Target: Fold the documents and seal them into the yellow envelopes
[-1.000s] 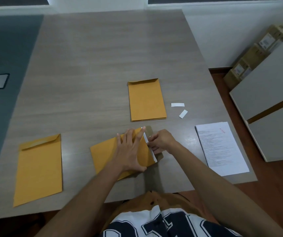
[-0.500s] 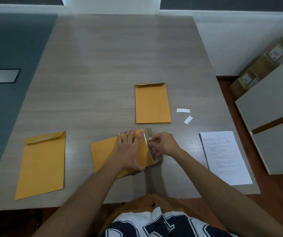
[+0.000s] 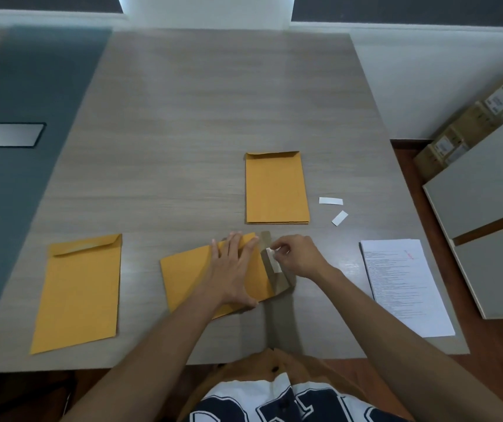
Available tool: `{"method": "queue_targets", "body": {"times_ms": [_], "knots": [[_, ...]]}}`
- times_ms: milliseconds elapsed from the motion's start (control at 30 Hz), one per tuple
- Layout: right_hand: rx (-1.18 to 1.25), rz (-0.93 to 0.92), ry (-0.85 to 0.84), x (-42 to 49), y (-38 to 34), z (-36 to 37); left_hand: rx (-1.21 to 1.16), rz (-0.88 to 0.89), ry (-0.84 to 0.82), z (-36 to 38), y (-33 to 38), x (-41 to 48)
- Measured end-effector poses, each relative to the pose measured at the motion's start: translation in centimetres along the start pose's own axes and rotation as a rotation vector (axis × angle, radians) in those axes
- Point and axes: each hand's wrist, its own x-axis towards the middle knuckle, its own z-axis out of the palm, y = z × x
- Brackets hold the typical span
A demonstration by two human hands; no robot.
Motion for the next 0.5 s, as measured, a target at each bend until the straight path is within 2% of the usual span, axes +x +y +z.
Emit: {"method": "queue_targets", "body": {"times_ms": [67, 267, 500], "knots": [[-0.056, -0.028, 0.045, 0.2, 0.4, 0.3, 0.007, -0.013, -0.038, 0.2, 0.0, 0.1], [-0.288, -0.104, 0.020, 0.6, 0.4, 1.7, 0.018, -0.041, -0.123, 0.7, 0.0, 0.6], [-0.350, -0.124, 0.036, 1.4, -0.1, 1.7, 0.021, -0.082, 0.020, 0.3, 0.7, 2.5]]}}
